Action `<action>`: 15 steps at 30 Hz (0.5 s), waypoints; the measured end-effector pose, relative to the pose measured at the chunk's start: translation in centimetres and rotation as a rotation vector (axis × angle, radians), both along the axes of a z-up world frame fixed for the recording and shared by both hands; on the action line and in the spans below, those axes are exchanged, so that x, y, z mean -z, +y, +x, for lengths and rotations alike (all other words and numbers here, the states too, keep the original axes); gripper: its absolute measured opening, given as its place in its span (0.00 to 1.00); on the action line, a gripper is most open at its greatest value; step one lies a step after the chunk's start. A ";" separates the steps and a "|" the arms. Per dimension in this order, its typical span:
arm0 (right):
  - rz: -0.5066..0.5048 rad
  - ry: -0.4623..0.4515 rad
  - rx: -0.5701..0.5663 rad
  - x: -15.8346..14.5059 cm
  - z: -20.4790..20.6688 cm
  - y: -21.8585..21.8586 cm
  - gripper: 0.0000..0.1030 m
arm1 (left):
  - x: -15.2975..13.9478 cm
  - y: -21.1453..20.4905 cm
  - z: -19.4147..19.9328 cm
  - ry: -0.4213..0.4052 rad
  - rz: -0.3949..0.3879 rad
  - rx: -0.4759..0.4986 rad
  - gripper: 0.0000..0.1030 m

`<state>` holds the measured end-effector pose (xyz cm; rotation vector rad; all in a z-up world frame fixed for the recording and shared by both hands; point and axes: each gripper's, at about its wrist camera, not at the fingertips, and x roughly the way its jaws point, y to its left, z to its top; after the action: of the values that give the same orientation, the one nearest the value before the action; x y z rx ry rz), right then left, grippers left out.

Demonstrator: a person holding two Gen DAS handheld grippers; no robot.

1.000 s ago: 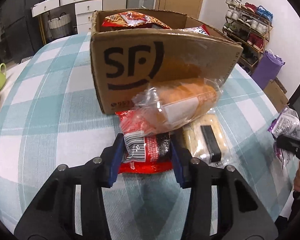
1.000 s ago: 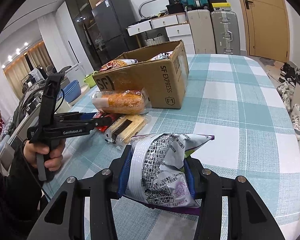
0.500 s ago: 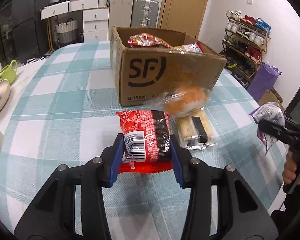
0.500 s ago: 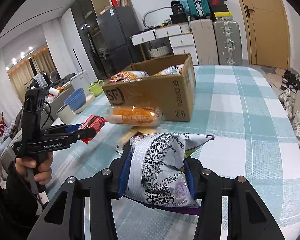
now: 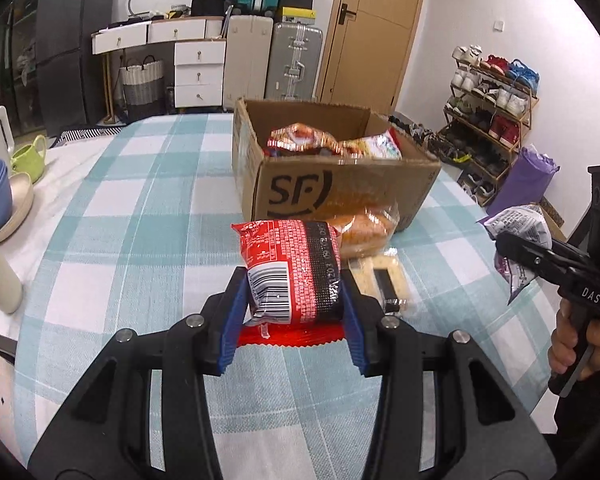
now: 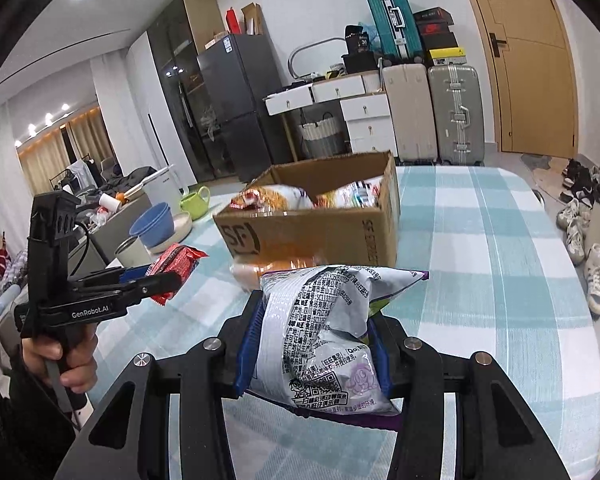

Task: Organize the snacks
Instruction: 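Carry the red wafer pack and silver-purple bag over the box with both tools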

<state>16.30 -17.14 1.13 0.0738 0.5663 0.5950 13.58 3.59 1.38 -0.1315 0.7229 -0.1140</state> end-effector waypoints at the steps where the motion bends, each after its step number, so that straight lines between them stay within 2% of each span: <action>1: -0.001 -0.006 0.001 -0.2 0.1 0.1 0.45 | -0.3 0.0 0.1 -0.007 -0.002 -0.003 0.39; 15: 0.017 -0.043 0.011 -4.1 5.2 2.5 0.45 | -5.3 -0.3 4.4 -0.092 -0.006 -0.009 0.40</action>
<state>21.48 -14.68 5.18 0.0802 0.5185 0.5896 17.96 3.33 6.71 -0.1347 0.6304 -0.1127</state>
